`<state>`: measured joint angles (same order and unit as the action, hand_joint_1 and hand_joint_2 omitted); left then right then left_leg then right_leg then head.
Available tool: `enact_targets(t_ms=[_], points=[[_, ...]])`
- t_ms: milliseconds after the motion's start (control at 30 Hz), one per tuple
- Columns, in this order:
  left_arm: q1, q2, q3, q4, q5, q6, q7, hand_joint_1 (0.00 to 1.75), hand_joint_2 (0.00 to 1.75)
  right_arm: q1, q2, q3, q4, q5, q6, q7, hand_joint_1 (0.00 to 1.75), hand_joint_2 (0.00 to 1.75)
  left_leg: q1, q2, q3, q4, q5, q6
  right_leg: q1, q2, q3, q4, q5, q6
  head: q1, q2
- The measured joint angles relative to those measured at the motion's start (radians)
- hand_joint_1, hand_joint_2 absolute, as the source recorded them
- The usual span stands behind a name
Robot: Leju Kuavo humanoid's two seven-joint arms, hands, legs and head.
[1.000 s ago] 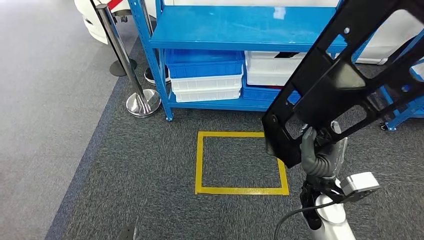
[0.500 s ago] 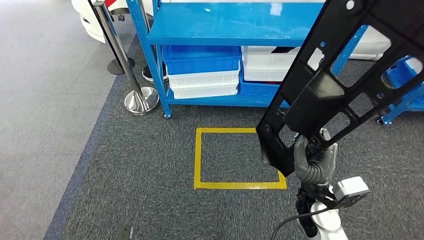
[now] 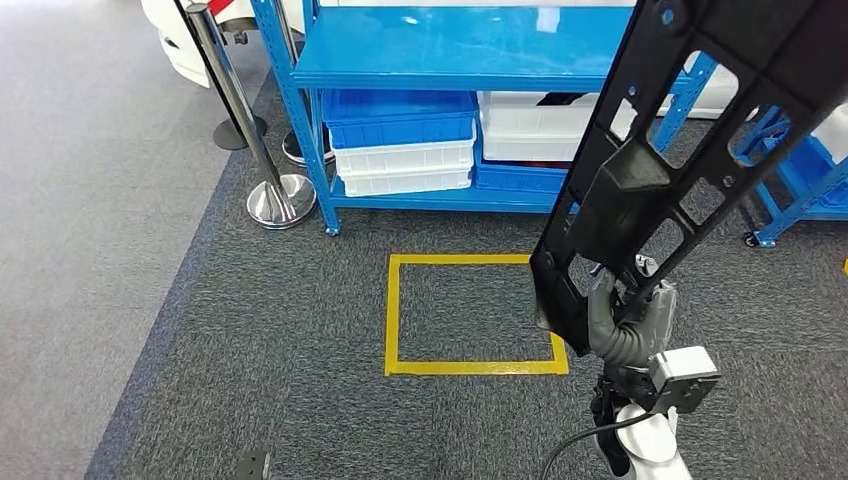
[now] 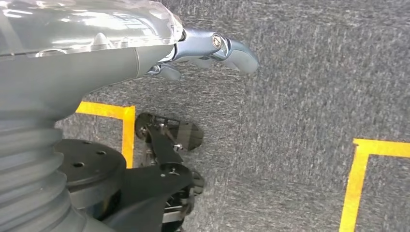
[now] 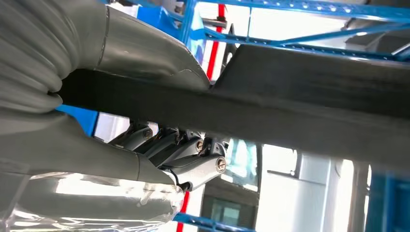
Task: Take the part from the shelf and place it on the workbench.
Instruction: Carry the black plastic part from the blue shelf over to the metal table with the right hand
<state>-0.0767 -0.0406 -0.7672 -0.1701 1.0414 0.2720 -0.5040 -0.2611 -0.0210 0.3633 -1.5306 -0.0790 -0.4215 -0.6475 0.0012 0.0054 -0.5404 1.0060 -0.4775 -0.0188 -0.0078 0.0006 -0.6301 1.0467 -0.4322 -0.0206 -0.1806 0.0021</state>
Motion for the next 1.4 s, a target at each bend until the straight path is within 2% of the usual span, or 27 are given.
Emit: enact_targets(t_ms=[67, 167, 333, 500, 533, 567, 600, 667, 700, 733, 767, 800, 867, 900, 933, 1000, 1033, 1100, 1133, 1167, 1200, 1233, 1267, 1300, 1333, 1400], points=[[-0.001, -0.001, 0.0, 0.0, -0.001, 0.001, 0.008, 0.0, 1.75, -0.008, 0.0, 0.001, 0.005, 0.012, -0.022, -0.013, 1.75, 1.75, -0.002, -0.001, -0.004, 0.001, 0.004, 0.001, -0.002, -0.001, -0.003, -0.003, 0.005, 0.005, 0.0, 0.0], [-0.004, -0.001, 0.0, 0.0, -0.001, 0.004, 0.01, 0.0, 1.75, -0.016, -0.001, 0.001, 0.007, 0.04, -0.059, -0.03, 1.75, 1.75, -0.006, -0.002, -0.009, 0.002, 0.009, 0.008, -0.006, -0.001, -0.004, -0.009, 0.014, 0.016, 0.0, 0.0], [-0.007, -0.001, -0.001, 0.0, -0.001, 0.005, 0.01, 0.0, 1.75, -0.007, -0.002, 0.001, 0.004, 0.078, -0.098, -0.043, 1.75, 1.75, -0.011, -0.002, -0.019, 0.01, 0.012, 0.019, -0.013, -0.001, -0.009, -0.012, 0.023, 0.028, 0.0, 0.0], [-0.008, -0.002, -0.001, 0.0, -0.001, 0.004, 0.011, 0.0, 1.75, 0.003, -0.002, 0.002, -0.006, 0.1, -0.118, -0.035, 1.75, 1.75, -0.014, 0.001, -0.026, 0.012, 0.021, 0.035, -0.017, 0.003, -0.014, -0.015, 0.032, 0.043, 0.0, 0.0], [-0.008, -0.002, -0.001, 0.0, 0.0, 0.003, 0.012, 0.0, 1.75, 0.004, -0.002, 0.002, -0.009, 0.107, -0.12, -0.028, 1.75, 1.75, -0.012, 0.005, -0.025, 0.006, 0.027, 0.041, -0.017, 0.004, -0.017, -0.008, 0.026, 0.046, 0.0, 0.0], [-0.009, -0.004, -0.001, 0.0, 0.0, 0.003, 0.012, 0.0, 1.75, 0.003, -0.002, 0.002, -0.012, 0.112, -0.121, -0.021, 1.75, 1.75, -0.009, 0.01, -0.025, 0.001, 0.032, 0.047, -0.017, 0.005, -0.026, 0.013, 0.008, 0.048, 0.0, 0.0], [-0.01, -0.005, -0.001, 0.0, 0.0, 0.002, 0.014, 0.0, 1.75, 0.003, -0.002, 0.001, -0.014, 0.116, -0.122, -0.015, 1.75, 1.75, -0.006, 0.016, -0.027, -0.004, 0.037, 0.051, -0.016, 0.005, -0.044, 0.055, -0.023, 0.049, 0.0, 0.0], [-0.011, -0.007, -0.001, 0.0, 0.0, 0.001, 0.016, 0.0, 1.75, 0.004, -0.002, 0.001, -0.015, 0.118, -0.123, -0.004, 1.75, 1.75, -0.007, 0.028, -0.033, -0.005, 0.041, 0.055, -0.016, 0.004, -0.097, 0.183, -0.095, 0.052, 0.0, 0.0], [-0.011, -0.008, -0.001, 0.0, 0.0, 0.0, 0.018, 0.0, 1.75, 0.006, -0.002, 0.001, -0.015, 0.119, -0.123, -0.001, 1.75, 1.75, -0.008, 0.034, -0.037, -0.004, 0.042, 0.055, -0.016, 0.004, -0.117, 0.237, -0.117, 0.053, 0.0, 0.0], [-0.011, -0.009, -0.001, 0.0, 0.0, 0.0, 0.021, 0.0, 1.75, 0.007, -0.002, 0.001, -0.015, 0.119, -0.123, 0.001, 1.75, 1.75, -0.008, 0.041, -0.04, -0.002, 0.042, 0.054, -0.016, 0.003, -0.122, 0.259, -0.121, 0.054, 0.0, 0.0], [-0.011, -0.01, -0.001, 0.0, 0.0, 0.0, 0.023, 0.0, 1.75, 0.007, -0.002, 0.0, -0.015, 0.119, -0.124, 0.003, 1.75, 1.75, -0.008, 0.049, -0.042, 0.0, 0.042, 0.053, -0.016, -0.001, -0.106, 0.241, -0.107, 0.053, 0.0, 0.0], [-0.011, -0.012, -0.001, 0.0, -0.001, -0.001, 0.026, 0.0, 1.75, 0.007, -0.003, -0.001, -0.016, 0.12, -0.124, 0.004, 1.75, 1.75, -0.008, 0.057, -0.043, 0.004, 0.041, 0.051, -0.016, -0.011, -0.072, 0.188, -0.08, 0.051, 0.0, 0.0], [-0.013, -0.014, -0.002, 0.0, -0.002, -0.002, 0.031, 0.0, 1.75, 0.005, -0.003, -0.005, -0.02, 0.122, -0.124, 0.006, 1.75, 1.75, -0.011, 0.071, -0.044, 0.013, 0.035, 0.042, -0.01, -0.06, 0.003, 0.057, -0.041, 0.04, 0.0, 0.0], [-0.014, -0.015, -0.003, 0.0, -0.002, -0.002, 0.033, 0.0, 1.75, 0.004, -0.004, -0.008, -0.023, 0.124, -0.124, 0.007, 1.75, 1.75, -0.013, 0.078, -0.044, 0.017, 0.033, 0.036, -0.006, -0.077, 0.024, 0.017, -0.034, 0.031, 0.0, 0.0], [-0.014, -0.015, -0.005, 0.0, -0.003, -0.002, 0.035, 0.0, 1.75, 0.003, -0.004, -0.012, -0.025, 0.125, -0.125, 0.008, 1.75, 1.75, -0.016, 0.086, -0.044, 0.019, 0.031, 0.03, -0.002, -0.085, 0.029, 0.001, -0.035, 0.022, 0.0, 0.0], [-0.016, -0.017, -0.008, 0.0, -0.004, -0.004, 0.04, 0.0, 1.75, 0.003, -0.004, -0.02, -0.027, 0.128, -0.128, 0.009, 1.75, 1.75, -0.017, 0.104, -0.042, 0.019, 0.029, 0.019, 0.0, -0.059, 0.025, -0.001, -0.029, 0.007, 0.0, 0.0], [-0.017, -0.017, -0.009, 0.0, -0.005, -0.006, 0.042, 0.0, 1.75, 0.003, -0.004, -0.023, -0.029, 0.13, -0.13, 0.008, 1.75, 1.75, -0.014, 0.099, -0.043, 0.023, 0.022, 0.011, -0.001, -0.047, 0.023, -0.004, -0.025, 0.0, 0.0, 0.0], [-0.019, -0.017, -0.01, 0.0, -0.011, -0.011, 0.044, 0.0, 1.75, 0.004, -0.004, -0.028, -0.033, 0.135, -0.135, 0.007, 1.75, 1.75, -0.008, 0.056, -0.062, 0.077, -0.021, -0.003, -0.006, -0.024, 0.019, -0.008, -0.017, -0.013, 0.0, 0.0], [-0.018, -0.017, -0.01, 0.0, -0.014, -0.012, 0.044, 0.0, 1.75, 0.005, -0.004, -0.029, -0.034, 0.136, -0.137, 0.006, 1.75, 1.75, -0.004, 0.03, -0.083, 0.133, -0.056, -0.008, -0.006, -0.011, 0.016, -0.008, -0.014, -0.016, 0.0, 0.0], [-0.017, -0.017, -0.011, 0.0, -0.015, -0.014, 0.045, 0.0, 1.75, 0.009, -0.005, -0.031, -0.035, 0.138, -0.139, 0.006, 1.75, 1.75, -0.002, 0.014, -0.11, 0.2, -0.091, -0.012, -0.006, 0.002, 0.014, -0.008, -0.012, -0.019, 0.0, 0.0], [-0.016, -0.017, -0.011, 0.0, -0.016, -0.016, 0.045, 0.0, 1.75, 0.015, -0.005, -0.032, -0.035, 0.14, -0.141, 0.004, 1.75, 1.75, -0.001, 0.008, -0.133, 0.259, -0.116, -0.013, -0.005, 0.016, 0.012, -0.008, -0.01, -0.02, 0.0, 0.0], [-0.015, -0.017, -0.011, 0.0, -0.016, -0.018, 0.045, 0.0, 1.75, 0.025, -0.005, -0.035, -0.035, 0.142, -0.143, 0.001, 1.75, 1.75, 0.0, 0.006, -0.144, 0.29, -0.122, -0.014, -0.005, 0.031, 0.011, -0.007, -0.009, -0.021, 0.0, 0.0], [-0.015, -0.017, -0.011, 0.0, -0.016, -0.02, 0.045, 0.0, 1.75, 0.036, -0.005, -0.038, -0.037, 0.146, -0.145, -0.002, 1.75, 1.75, 0.0, 0.005, -0.14, 0.286, -0.11, -0.012, -0.004, 0.046, 0.01, -0.007, -0.008, -0.02, 0.0, 0.0], [-0.015, -0.017, -0.012, 0.0, -0.016, -0.022, 0.045, 0.0, 1.75, 0.049, -0.005, -0.041, -0.039, 0.149, -0.147, -0.005, 1.75, 1.75, 0.0, 0.0, -0.118, 0.244, -0.081, -0.009, -0.004, 0.06, 0.011, -0.007, -0.007, -0.019, 0.0, 0.0], [-0.015, -0.017, -0.012, 0.0, -0.016, -0.024, 0.045, 0.0, 1.75, 0.06, -0.005, -0.042, -0.044, 0.152, -0.148, -0.009, 1.75, 1.75, 0.0, -0.015, -0.086, 0.177, -0.044, -0.003, -0.004, 0.075, 0.011, -0.006, -0.006, -0.017, 0.0, 0.0], [-0.013, -0.016, -0.013, 0.0, -0.017, -0.027, 0.045, 0.0, 1.75, 0.075, -0.006, -0.044, -0.053, 0.157, -0.152, -0.015, 1.75, 1.75, 0.002, -0.066, -0.031, 0.057, 0.001, 0.011, -0.005, 0.1, 0.007, -0.005, -0.002, -0.011, 0.0, 0.0]])
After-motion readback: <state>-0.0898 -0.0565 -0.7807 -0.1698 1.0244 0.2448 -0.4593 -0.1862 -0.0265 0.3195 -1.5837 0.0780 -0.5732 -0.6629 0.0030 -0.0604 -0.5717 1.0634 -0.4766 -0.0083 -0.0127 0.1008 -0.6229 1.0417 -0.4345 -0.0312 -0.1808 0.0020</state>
